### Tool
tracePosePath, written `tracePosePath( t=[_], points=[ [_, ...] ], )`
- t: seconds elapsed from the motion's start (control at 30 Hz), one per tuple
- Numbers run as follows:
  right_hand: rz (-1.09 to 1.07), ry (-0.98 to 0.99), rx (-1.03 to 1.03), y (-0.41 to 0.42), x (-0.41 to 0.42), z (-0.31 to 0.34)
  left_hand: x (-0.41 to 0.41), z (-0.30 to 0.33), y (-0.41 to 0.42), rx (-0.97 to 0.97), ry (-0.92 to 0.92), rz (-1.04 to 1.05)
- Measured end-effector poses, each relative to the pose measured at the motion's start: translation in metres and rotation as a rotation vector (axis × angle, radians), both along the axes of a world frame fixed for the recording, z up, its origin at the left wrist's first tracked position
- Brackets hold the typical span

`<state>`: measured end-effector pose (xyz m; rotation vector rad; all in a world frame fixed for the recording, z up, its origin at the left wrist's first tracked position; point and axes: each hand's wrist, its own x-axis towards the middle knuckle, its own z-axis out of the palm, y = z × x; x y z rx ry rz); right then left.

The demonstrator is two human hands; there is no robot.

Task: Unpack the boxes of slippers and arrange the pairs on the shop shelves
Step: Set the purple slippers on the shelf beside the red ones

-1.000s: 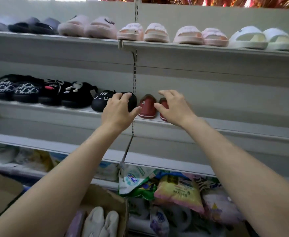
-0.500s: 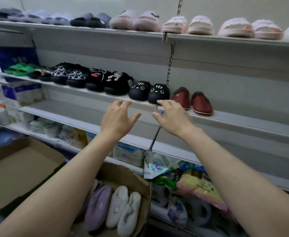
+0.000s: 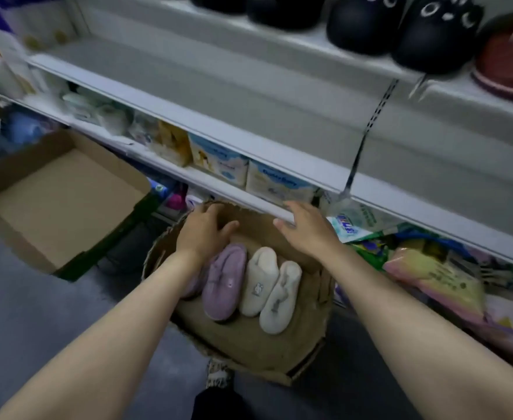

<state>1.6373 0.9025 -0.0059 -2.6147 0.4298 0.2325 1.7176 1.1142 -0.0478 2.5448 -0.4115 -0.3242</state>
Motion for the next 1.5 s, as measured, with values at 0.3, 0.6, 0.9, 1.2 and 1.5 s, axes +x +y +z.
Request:
tracePosePath(
  t=[0.3, 0.6, 0.9, 1.2, 1.5],
  points=[
    [-0.175, 0.442, 0.368, 0.068, 0.024, -0.184, 0.024, -0.169, 0.066, 0.107, 0.497, 0.169],
    [-0.521, 0.585, 0.715, 0.123, 0.012, -0.305, 0.028, -0.264, 0.090, 0.001, 0.782, 0.449],
    [-0.815, 0.620, 0.928, 0.133, 0.012, -0.334, 0.025, -0.296, 0.090, -0.083, 0.800, 0.679],
    [-0.841, 0.340, 0.830, 0.117, 0.009, -0.317, 0.019, -0.289, 0.080, -0.332, 0.790, 0.962],
    [-0.723, 0.100, 0.875, 0.063, -0.030, -0.282, 0.000, -0.239, 0.039, -0.617, 0.797, 0.884]
  ],
)
